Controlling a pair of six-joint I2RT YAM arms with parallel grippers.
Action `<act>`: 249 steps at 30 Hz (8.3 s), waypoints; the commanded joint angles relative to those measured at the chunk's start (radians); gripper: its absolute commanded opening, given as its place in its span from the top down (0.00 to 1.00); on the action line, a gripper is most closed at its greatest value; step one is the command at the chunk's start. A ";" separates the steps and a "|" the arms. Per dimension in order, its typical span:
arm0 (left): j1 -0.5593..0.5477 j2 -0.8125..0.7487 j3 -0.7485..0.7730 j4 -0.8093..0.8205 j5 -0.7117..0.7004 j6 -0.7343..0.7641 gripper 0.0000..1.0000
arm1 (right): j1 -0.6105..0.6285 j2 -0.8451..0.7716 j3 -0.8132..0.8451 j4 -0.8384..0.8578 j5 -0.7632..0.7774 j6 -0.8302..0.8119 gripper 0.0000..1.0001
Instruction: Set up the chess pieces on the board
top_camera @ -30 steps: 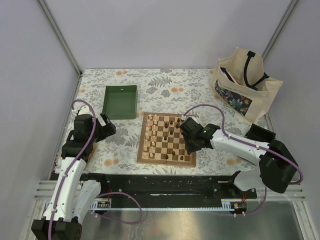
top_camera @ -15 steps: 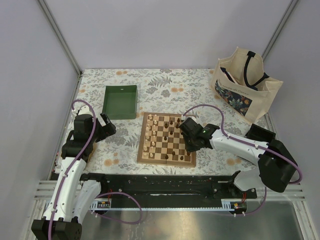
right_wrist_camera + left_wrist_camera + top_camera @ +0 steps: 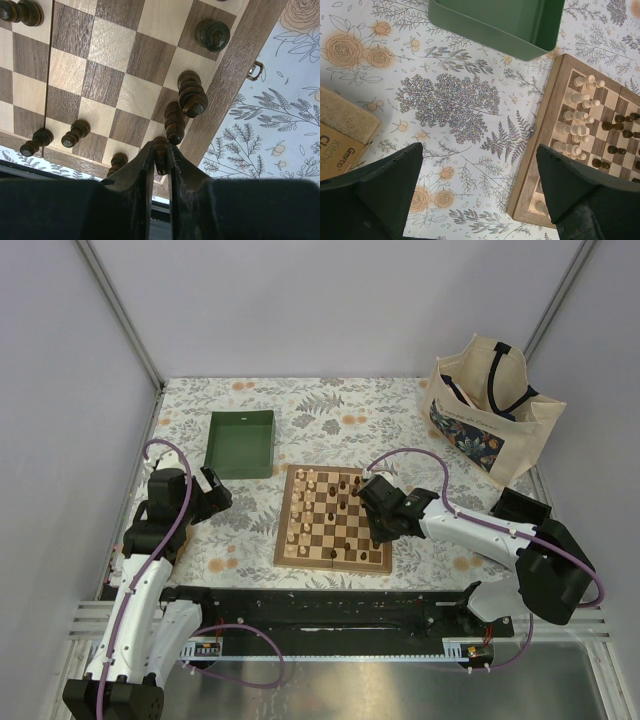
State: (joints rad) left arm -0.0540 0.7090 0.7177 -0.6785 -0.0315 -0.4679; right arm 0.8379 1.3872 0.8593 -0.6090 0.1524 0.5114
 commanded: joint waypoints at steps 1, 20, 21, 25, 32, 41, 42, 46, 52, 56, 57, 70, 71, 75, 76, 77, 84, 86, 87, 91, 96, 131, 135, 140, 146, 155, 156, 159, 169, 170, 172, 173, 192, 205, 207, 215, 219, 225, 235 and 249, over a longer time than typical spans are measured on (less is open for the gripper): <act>0.005 -0.008 0.014 0.054 0.015 0.006 0.01 | 0.012 -0.004 -0.005 0.018 0.045 0.015 0.78; 0.005 -0.009 0.014 0.053 0.015 0.005 0.01 | 0.017 -0.034 -0.003 0.009 0.003 0.009 0.67; 0.005 -0.008 0.015 0.054 0.013 0.005 0.01 | 0.017 -0.040 -0.002 0.005 0.001 0.009 0.66; 0.005 -0.006 0.014 0.054 0.015 0.005 0.01 | 0.017 -0.069 0.020 -0.031 0.024 0.006 0.65; 0.005 -0.005 0.014 0.054 0.016 0.005 0.01 | 0.017 -0.134 0.056 -0.069 0.068 -0.002 0.60; 0.005 -0.008 0.014 0.054 0.016 0.005 0.01 | 0.015 -0.122 0.178 -0.049 0.104 -0.036 0.54; 0.005 -0.008 0.015 0.054 0.016 0.005 0.01 | 0.015 -0.100 0.210 -0.052 0.108 -0.045 0.54; 0.005 -0.011 0.012 0.053 0.013 0.005 0.01 | 0.013 0.008 0.314 -0.057 0.078 -0.077 0.53; 0.005 -0.011 0.012 0.053 0.012 0.005 0.01 | 0.010 0.180 0.438 -0.055 -0.005 -0.090 0.53; 0.005 -0.009 0.014 0.053 0.016 0.006 0.01 | 0.012 0.279 0.498 -0.064 -0.022 -0.077 0.53; 0.005 -0.008 0.015 0.053 0.016 0.005 0.01 | 0.009 0.294 0.507 -0.063 -0.019 -0.074 0.53; 0.005 -0.013 0.012 0.053 0.013 0.005 0.01 | -0.029 0.421 0.629 -0.077 -0.019 -0.096 0.52; 0.005 -0.013 0.012 0.053 0.013 0.005 0.01 | -0.036 0.415 0.621 -0.075 -0.016 -0.091 0.52; 0.005 -0.008 0.014 0.054 0.018 0.005 0.01 | -0.052 0.412 0.610 -0.067 -0.031 -0.102 0.52; 0.005 -0.006 0.015 0.053 0.019 0.005 0.01 | -0.053 0.417 0.615 -0.066 -0.039 -0.108 0.52; 0.005 -0.005 0.015 0.054 0.021 0.005 0.01 | -0.053 0.426 0.621 -0.066 -0.046 -0.109 0.52; 0.005 -0.011 0.014 0.054 0.012 0.005 0.01 | -0.053 0.506 0.696 -0.069 -0.079 -0.082 0.52; 0.005 -0.011 0.014 0.054 0.013 0.005 0.01 | -0.052 0.521 0.704 -0.067 -0.073 -0.076 0.52; 0.005 -0.011 0.015 0.054 0.013 0.005 0.01 | -0.053 0.526 0.708 -0.069 -0.068 -0.076 0.52; 0.005 -0.006 0.014 0.054 0.015 0.005 0.01 | -0.056 0.544 0.715 -0.075 -0.036 -0.073 0.53; 0.005 -0.003 0.015 0.054 0.016 0.006 0.01 | -0.059 0.567 0.722 -0.077 -0.039 -0.079 0.53; 0.005 0.003 0.015 0.054 0.015 0.005 0.01 | -0.089 0.636 0.756 -0.028 -0.047 -0.100 0.62; 0.005 0.003 0.015 0.054 0.015 0.005 0.01 | -0.091 0.628 0.747 -0.028 -0.047 -0.102 0.69; 0.005 -0.002 0.014 0.056 0.013 0.005 0.01 | -0.089 0.567 0.729 -0.043 -0.060 -0.113 0.77; 0.005 -0.002 0.014 0.054 0.013 0.005 0.01 | -0.089 0.371 0.609 -0.051 -0.070 -0.117 0.78; 0.005 0.003 0.015 0.054 0.018 0.006 0.01 | -0.071 -0.098 0.197 -0.044 -0.080 0.012 0.79; 0.005 0.001 0.015 0.054 0.019 0.006 0.01 | -0.062 -0.143 0.166 -0.051 -0.085 0.019 0.79; 0.005 0.000 0.016 0.054 0.018 0.006 0.01 | -0.037 -0.247 0.097 -0.072 -0.089 0.045 0.79; 0.005 0.004 0.015 0.054 0.018 0.006 0.01 | 0.007 -0.300 -0.046 -0.101 -0.125 0.035 0.79; 0.005 0.004 0.015 0.053 0.018 0.006 0.01 | 0.010 -0.294 -0.054 -0.100 -0.122 0.038 0.79; 0.005 0.003 0.015 0.054 0.016 0.006 0.01 | 0.015 -0.281 -0.069 -0.092 -0.116 0.039 0.80; 0.005 0.001 0.015 0.054 0.016 0.006 0.01 | 0.018 -0.281 -0.077 -0.086 -0.105 0.041 0.80; 0.005 0.004 0.015 0.054 0.018 0.006 0.01 | 0.072 -0.172 -0.111 -0.003 -0.045 0.058 0.80; 0.005 0.004 0.015 0.054 0.016 0.006 0.01 | 0.086 -0.140 -0.135 0.044 -0.004 0.079 0.76; 0.005 0.003 0.015 0.053 0.015 0.006 0.01 | 0.087 -0.139 -0.141 0.054 -0.008 0.081 0.76; 0.005 0.004 0.015 0.053 0.018 0.006 0.01 | 0.087 -0.136 -0.148 0.077 -0.014 0.088 0.75; 0.005 0.001 0.014 0.054 0.015 0.008 0.01 | 0.087 -0.131 -0.148 0.081 -0.017 0.091 0.75; 0.005 -0.002 0.014 0.053 0.016 0.006 0.01 | 0.089 -0.131 -0.149 0.077 -0.019 0.093 0.73; 0.005 -0.003 0.014 0.053 0.016 0.006 0.01 | 0.089 -0.158 -0.144 0.054 -0.017 0.087 0.66; 0.005 -0.005 0.014 0.054 0.018 0.005 0.01 | 0.089 -0.258 -0.043 -0.061 -0.005 0.072 0.56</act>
State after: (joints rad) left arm -0.0540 0.7090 0.7177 -0.6781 -0.0296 -0.4679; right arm 0.9157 1.2060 0.7406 -0.6258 0.1146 0.5919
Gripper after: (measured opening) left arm 0.988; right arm 0.434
